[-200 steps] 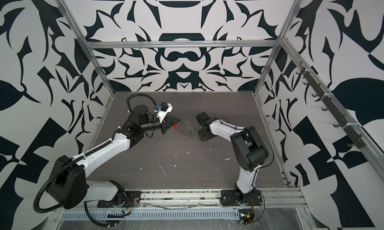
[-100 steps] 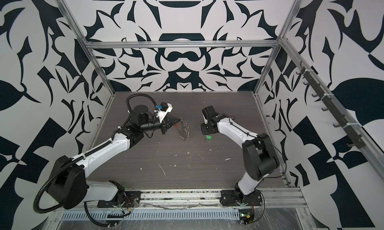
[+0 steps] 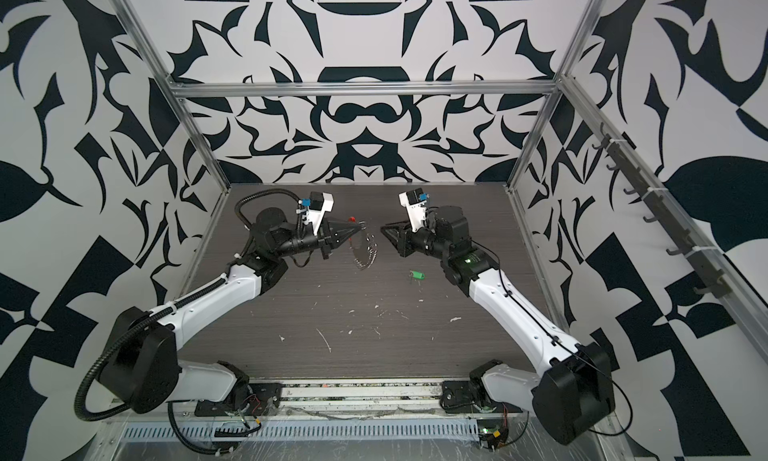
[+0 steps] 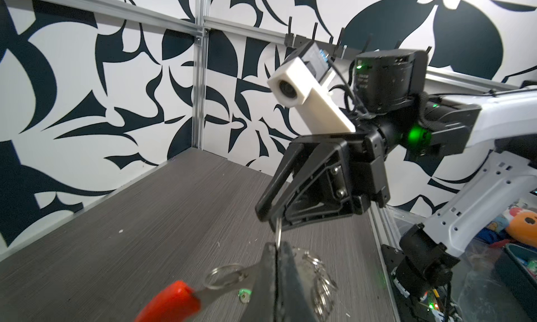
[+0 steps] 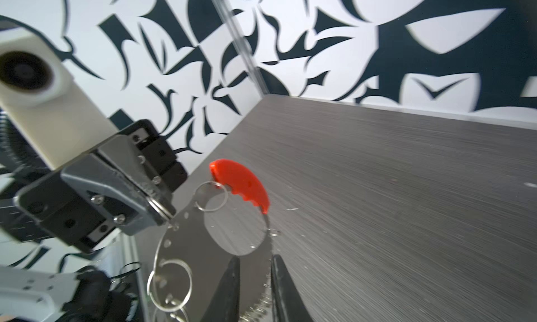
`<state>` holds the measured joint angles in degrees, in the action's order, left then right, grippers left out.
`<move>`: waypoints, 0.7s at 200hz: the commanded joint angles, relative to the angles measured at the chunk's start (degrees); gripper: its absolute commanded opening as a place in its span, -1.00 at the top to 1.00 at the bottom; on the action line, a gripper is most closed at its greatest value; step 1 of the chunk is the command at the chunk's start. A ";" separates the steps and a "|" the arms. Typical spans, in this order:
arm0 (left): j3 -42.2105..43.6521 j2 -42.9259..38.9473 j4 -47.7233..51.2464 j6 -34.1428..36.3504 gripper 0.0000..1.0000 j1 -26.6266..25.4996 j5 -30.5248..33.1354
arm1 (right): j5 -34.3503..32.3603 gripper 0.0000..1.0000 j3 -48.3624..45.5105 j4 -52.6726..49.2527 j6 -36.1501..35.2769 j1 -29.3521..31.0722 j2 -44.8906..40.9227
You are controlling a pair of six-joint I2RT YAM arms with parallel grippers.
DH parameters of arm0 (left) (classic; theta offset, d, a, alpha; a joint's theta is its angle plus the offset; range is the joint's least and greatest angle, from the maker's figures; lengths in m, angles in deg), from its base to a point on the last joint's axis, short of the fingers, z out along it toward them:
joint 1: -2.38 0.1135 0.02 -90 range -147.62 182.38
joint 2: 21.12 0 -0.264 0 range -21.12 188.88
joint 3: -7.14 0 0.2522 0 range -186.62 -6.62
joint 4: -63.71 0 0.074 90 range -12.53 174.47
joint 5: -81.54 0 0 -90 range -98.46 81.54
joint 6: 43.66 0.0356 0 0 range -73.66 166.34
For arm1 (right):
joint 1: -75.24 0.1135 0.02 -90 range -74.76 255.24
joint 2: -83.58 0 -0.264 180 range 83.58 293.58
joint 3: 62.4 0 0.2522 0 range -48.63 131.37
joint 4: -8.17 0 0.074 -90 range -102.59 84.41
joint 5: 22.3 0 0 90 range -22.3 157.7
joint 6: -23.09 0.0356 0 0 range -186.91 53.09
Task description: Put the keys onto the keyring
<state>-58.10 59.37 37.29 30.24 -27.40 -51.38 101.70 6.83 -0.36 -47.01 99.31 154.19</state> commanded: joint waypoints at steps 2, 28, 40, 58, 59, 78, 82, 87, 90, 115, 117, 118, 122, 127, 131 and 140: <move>0.66 1.03 -10.96 -7.42 1.00 0.25 -2.02 | 7.52 0.61 2.68 8.54 4.22 0.08 -0.38; 0.68 2.36 -15.08 -10.61 1.00 0.18 -1.28 | 8.74 0.67 3.22 10.49 5.74 0.09 -0.21; 0.85 3.03 -17.59 -12.60 1.00 0.24 -0.24 | 9.28 0.69 3.26 11.78 6.89 0.09 -0.21; 1.20 4.59 -23.52 -16.68 1.00 0.21 1.10 | 10.01 0.71 3.01 14.14 8.83 0.09 0.05; 1.21 4.72 -23.93 -16.95 1.00 0.23 1.13 | 10.02 0.71 3.00 14.25 8.88 0.09 0.10; 1.32 6.92 -30.29 -21.55 1.00 0.18 2.19 | 10.46 0.73 2.68 16.30 10.52 0.34 0.75; 1.26 7.38 -31.43 -22.35 1.00 0.22 2.35 | 10.47 0.73 2.64 16.64 10.78 0.51 0.90; 1.23 7.97 -32.70 -23.35 1.00 0.23 2.59 | 10.49 0.74 2.67 17.00 11.14 0.65 1.17; 1.21 8.35 -33.43 -23.89 1.00 0.20 2.77 | 10.58 0.74 2.64 17.22 11.27 0.77 1.22; 1.12 10.33 -38.01 -26.58 1.00 0.19 4.29 | 10.53 0.78 2.71 18.32 11.91 1.71 2.06; 1.10 10.37 -38.18 -26.67 1.00 0.17 4.45 | 10.56 0.78 2.72 18.41 11.98 1.75 2.18; 1.15 10.38 -38.29 -26.69 1.00 0.16 4.57 | 10.51 0.78 2.72 18.45 12.04 1.80 2.17; 1.21 10.49 -38.66 -26.85 1.00 0.24 4.94 | 10.48 0.79 2.72 18.70 12.09 1.85 2.33; 1.30 10.55 -39.00 -26.96 1.00 0.19 5.34 | 10.41 0.79 2.72 18.92 12.25 1.94 2.43; 1.36 10.52 -39.23 -26.96 1.00 0.22 5.63 | 10.44 0.79 2.72 19.05 12.39 2.02 2.53; 1.38 10.58 -39.52 -26.88 1.00 0.23 5.95 | 10.39 0.79 2.64 19.27 12.45 2.11 2.76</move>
<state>-57.56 69.99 6.58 6.60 -27.40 -48.03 110.99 7.57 14.18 -35.91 100.76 157.01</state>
